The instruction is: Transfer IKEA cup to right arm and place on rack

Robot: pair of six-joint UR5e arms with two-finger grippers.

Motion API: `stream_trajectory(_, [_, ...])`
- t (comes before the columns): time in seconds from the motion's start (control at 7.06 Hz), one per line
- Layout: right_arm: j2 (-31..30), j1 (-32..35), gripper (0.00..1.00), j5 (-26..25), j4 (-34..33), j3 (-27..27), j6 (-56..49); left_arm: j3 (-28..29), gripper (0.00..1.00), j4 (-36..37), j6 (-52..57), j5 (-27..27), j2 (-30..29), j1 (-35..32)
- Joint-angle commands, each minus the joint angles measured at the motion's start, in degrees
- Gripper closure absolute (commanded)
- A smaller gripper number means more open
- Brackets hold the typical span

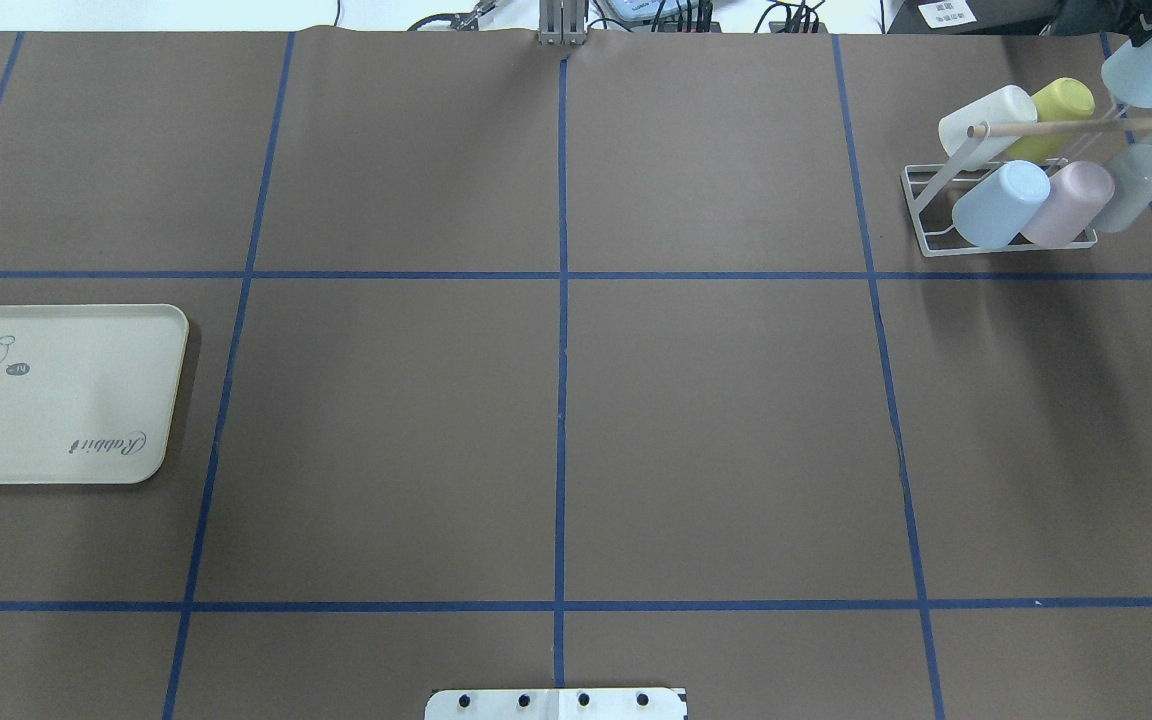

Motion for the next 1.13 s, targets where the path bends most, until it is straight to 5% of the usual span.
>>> stream_trajectory(0.0, [-0.2, -0.2, 0.74, 0.0, 0.1, -0.5, 0.0, 0.0, 0.00, 0.0, 0.0, 0.0, 0.1, 0.0])
stream_trajectory(0.71, [-0.1, -1.6, 0.69, -0.9, 0.4, -1.9, 0.2, -0.4, 0.00, -0.3, -0.1, -0.1, 0.2, 0.0])
stream_trajectory(0.85, [-0.1, -1.7, 0.60, -1.2, 0.5, -2.2, 0.2, -0.6, 0.00, -0.3, -0.1, -0.1, 0.2, -0.1])
stream_trajectory(0.99, [-0.1, -2.5, 0.23, -1.7, 0.6, -2.2, 0.4, -0.5, 0.00, -0.3, -0.1, -0.1, 0.3, -0.1])
